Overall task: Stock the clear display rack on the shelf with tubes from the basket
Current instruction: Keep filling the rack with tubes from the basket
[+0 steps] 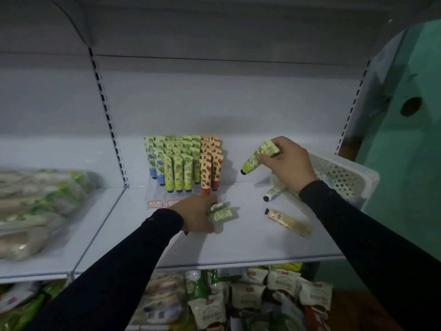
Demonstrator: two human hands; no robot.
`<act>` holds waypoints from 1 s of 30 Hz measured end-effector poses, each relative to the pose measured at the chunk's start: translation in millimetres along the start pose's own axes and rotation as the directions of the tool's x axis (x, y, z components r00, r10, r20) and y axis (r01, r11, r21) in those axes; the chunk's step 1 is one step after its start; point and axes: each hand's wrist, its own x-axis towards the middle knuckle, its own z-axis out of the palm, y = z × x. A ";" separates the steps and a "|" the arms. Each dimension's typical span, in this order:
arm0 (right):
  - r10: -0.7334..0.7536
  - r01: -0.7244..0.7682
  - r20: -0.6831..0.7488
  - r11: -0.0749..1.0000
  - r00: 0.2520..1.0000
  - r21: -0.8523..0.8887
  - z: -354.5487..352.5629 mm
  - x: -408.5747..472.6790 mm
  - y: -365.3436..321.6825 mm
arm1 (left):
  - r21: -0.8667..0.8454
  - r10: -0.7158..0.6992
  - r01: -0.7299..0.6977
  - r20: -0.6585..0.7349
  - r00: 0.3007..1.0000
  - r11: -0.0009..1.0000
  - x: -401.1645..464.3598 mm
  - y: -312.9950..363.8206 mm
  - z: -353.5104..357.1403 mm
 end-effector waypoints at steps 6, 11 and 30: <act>-0.113 0.114 0.079 0.993 0.990 -0.004 28.8 14.2 -35.7 | -0.175 -0.081 0.063 -0.094 0.992 0.983 -25.1 -27.4 -19.5; -0.179 0.185 0.108 0.982 0.978 -0.049 51.8 25.7 -60.0 | -0.273 -0.170 0.078 -0.331 0.928 0.959 -45.0 -56.3 -46.8; -0.320 0.348 0.145 0.906 0.936 -0.242 104.4 65.4 -73.4 | 0.157 0.093 -0.020 -0.474 0.876 0.987 6.1 -88.0 -68.2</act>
